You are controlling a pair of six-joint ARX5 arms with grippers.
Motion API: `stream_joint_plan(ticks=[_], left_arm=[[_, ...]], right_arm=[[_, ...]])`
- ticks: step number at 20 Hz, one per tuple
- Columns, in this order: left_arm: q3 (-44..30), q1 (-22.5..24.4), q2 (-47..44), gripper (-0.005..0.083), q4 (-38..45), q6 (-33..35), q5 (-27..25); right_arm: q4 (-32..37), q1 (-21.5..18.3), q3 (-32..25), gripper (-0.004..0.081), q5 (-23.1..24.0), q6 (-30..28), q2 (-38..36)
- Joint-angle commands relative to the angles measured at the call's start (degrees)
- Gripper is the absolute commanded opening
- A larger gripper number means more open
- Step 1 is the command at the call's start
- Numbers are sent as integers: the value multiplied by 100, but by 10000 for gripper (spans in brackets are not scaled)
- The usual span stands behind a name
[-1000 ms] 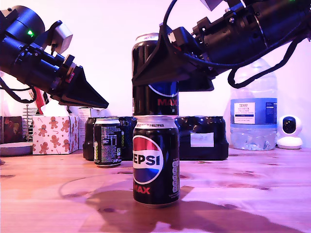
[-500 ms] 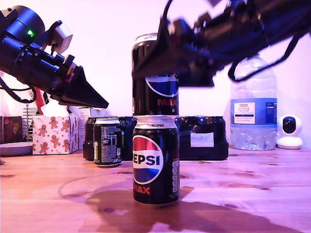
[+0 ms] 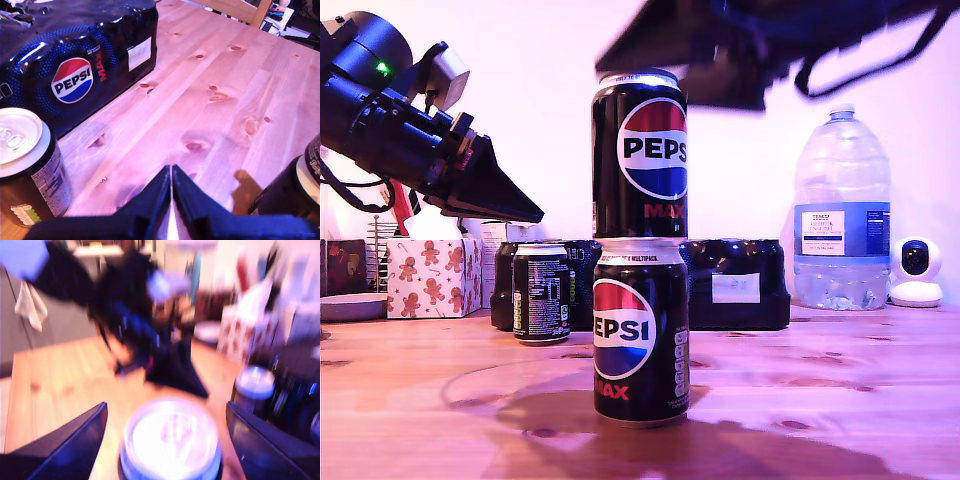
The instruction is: Stack up the Pepsi cans on top of each other
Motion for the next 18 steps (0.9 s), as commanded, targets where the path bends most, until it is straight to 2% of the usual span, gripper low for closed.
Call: stream_joint_plan(ticks=[1, 6, 9, 10, 11, 12, 14, 16, 18], left_arm=[[-153, -9, -90, -24, 42, -13, 33], [-153, -9, -90, -24, 44, -17, 33], [-153, -9, -90, -24, -7, -22, 33], [-153, -9, -90, -24, -2, -33, 33], [-151, -9, -90, -24, 0, -33, 33], [-151, -11, -90, -24, -2, -33, 33], [-151, -9, -90, -24, -9, -33, 31], [-146, -9, -90, -24, 4, -81, 31], [-146, -9, -90, -24, 2, -188, 28]], right_arm=[[-48, 26, 229, 682, -11, 31, -175], [-415, 26, 527, 682, 15, 15, -643], [-1113, 22, 789, 658, 105, 0, -898], [-1353, 22, 846, 610, 221, -2, -964], [-1578, 17, 885, 519, 341, -2, -1027], [-1718, 15, 898, 392, 372, 0, -1093], [-1871, 15, 909, 31, 354, 11, -1204], [-2074, 15, 920, -13, 334, 31, -1311], [-2723, 15, 953, -13, 546, 44, -1469]])
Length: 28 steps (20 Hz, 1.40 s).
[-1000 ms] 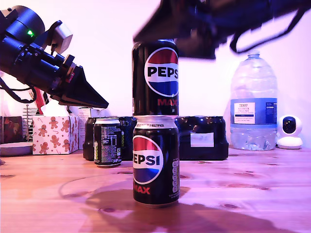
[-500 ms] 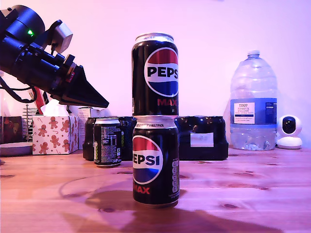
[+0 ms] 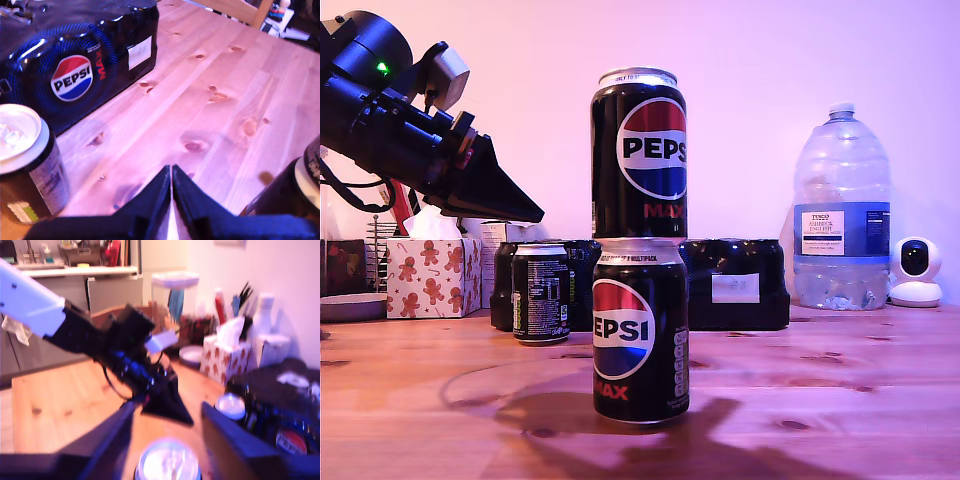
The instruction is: Stack up the Pepsi cans on top of each other
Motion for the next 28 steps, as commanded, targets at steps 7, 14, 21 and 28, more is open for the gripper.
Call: stream_joint_plan(ticks=[7, 14, 21, 28], left_arm=[[-146, -4, -92, -24, 136, -247, -645], [-146, -15, -343, -24, 540, -680, -1307], [-256, -48, -997, -23, 444, -730, -1307], [-1266, -48, -1906, -24, 789, -833, -1552]], right_arm=[[-1875, 15, 2, -13, 1572, -111, -984], [-1908, 7, -1078, -13, 3010, 509, -2308], [-994, -557, -2441, -13, 2979, 966, -3359], [721, -1158, -3519, -13, 2337, 1401, -3539]])
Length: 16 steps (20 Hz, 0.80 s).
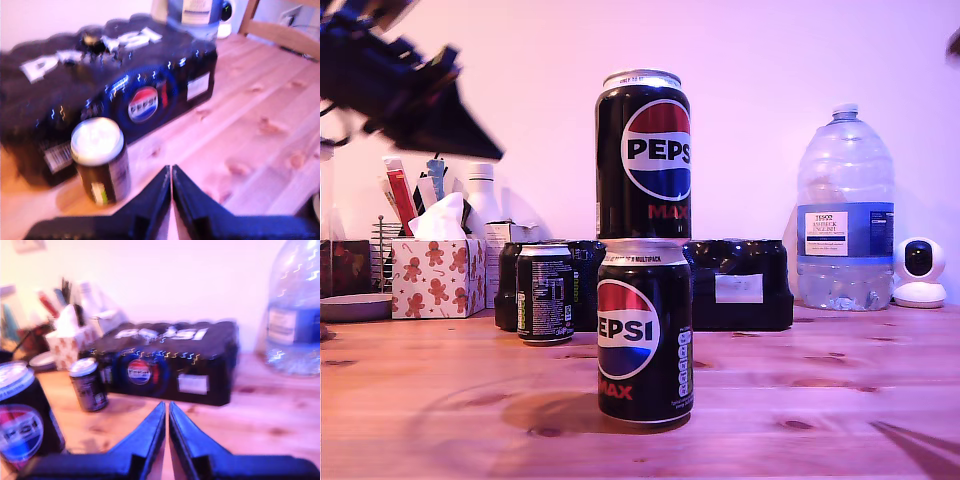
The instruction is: Stack up the Pepsi cans on top of each other
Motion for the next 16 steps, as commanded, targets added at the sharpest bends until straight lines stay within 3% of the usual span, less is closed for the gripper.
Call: stream_joint_plan(ticks=[1, 6, 16], left_arm=[[-385, -15, -262, -24, 297, -118, -81], [-1561, -15, -953, -24, 1814, -721, -590], [-1578, -15, -1010, -23, 1624, -780, -688]], right_arm=[[201, -87, -133, -13, -48, 20, 37], [63, -138, -133, -13, -197, -20, 39], [-109, -138, -133, -13, -195, 151, 39]])
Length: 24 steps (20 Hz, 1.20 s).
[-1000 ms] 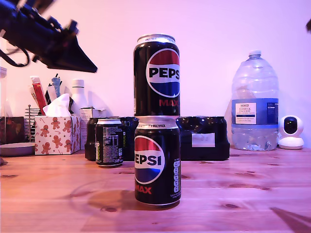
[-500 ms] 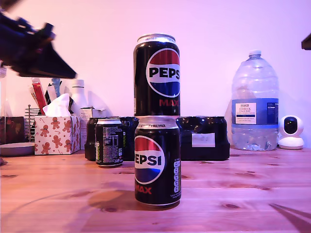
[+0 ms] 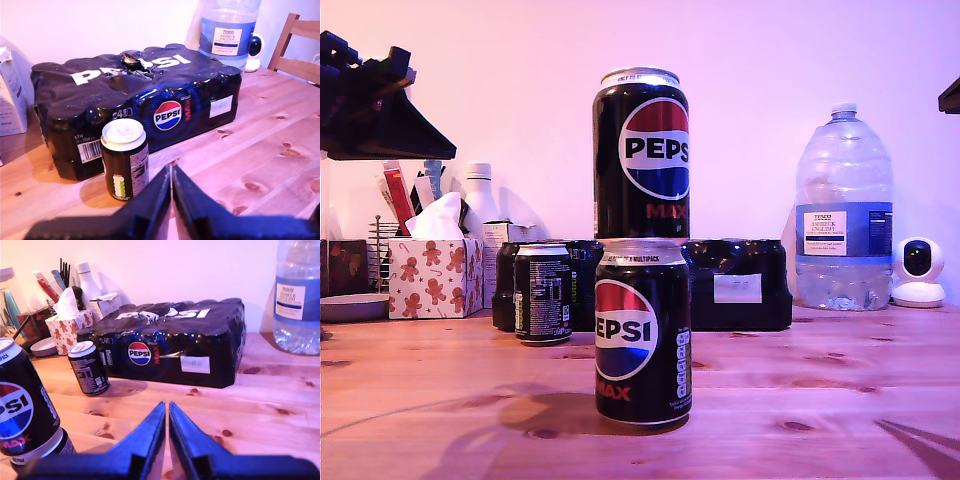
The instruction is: Stack up the Pepsi cans on top of each other
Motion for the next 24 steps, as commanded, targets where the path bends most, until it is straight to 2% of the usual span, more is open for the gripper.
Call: stream_joint_plan(ticks=[1, 2, 3, 5, 7, 24], left_arm=[[-28, -15, 17, -22, -13, -37, 9], [-28, -15, 20, 15, -20, -48, 9], [-28, -15, 20, 169, -17, -55, 4], [-28, -15, 31, 767, 55, -68, -96], [-28, -15, 33, 724, 42, -103, -315], [-28, -15, 175, 725, 114, 61, -356]], right_arm=[[15, -15, -17, -13, -7, 39, 2], [9, -15, -17, -13, -7, 42, 2], [-7, -15, -17, -13, -7, 44, 2], [-13, -15, -17, -13, -7, 92, 2], [-13, -15, -17, -13, -4, 170, 2], [85, -15, -17, -13, -7, 190, 376]])
